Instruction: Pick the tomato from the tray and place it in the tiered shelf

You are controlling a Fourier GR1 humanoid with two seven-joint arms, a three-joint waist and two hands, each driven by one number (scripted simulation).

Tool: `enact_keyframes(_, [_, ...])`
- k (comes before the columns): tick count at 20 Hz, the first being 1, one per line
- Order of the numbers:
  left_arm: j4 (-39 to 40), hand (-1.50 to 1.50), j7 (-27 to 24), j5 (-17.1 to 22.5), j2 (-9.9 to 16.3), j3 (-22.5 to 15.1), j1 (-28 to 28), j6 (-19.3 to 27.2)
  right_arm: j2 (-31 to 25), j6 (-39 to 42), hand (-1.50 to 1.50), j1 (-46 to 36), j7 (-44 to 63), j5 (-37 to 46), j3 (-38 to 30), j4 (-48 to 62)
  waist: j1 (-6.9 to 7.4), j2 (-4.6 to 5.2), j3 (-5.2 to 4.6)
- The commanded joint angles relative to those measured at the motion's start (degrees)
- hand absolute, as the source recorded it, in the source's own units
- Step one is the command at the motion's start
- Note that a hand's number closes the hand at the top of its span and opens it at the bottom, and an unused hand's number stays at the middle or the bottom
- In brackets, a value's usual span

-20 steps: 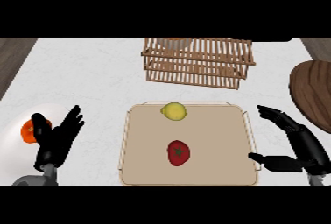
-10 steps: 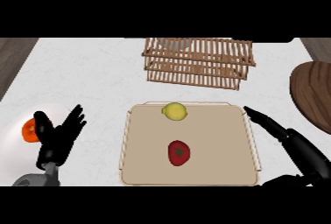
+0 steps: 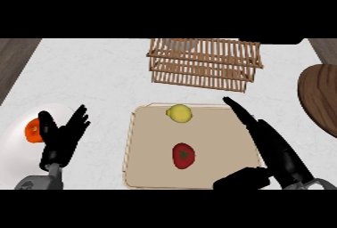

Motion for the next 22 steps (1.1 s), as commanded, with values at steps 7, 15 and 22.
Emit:
enact_keyframes(7, [1.20,0.00,2.64,1.31,2.37,4.10,-2.08,-3.68,11.48,5.83,-1.50,-7.96,14.51,9.96,5.97,8.01,-0.30,0.04,0.08])
enact_keyframes(15, [3.44,0.00,-0.62,-1.16,-0.58,3.98,-0.86,-4.09,17.97,9.22,-1.50,-6.79,19.17,16.82,7.16,11.63,-0.56,0.06,0.07])
enact_keyframes(22, [-5.95,0.00,4.11,-0.97,-0.08,4.63,2.71,-3.96,19.98,8.65,-1.50,0.29,19.73,26.43,10.52,8.37,-0.46,-0.08,0.11])
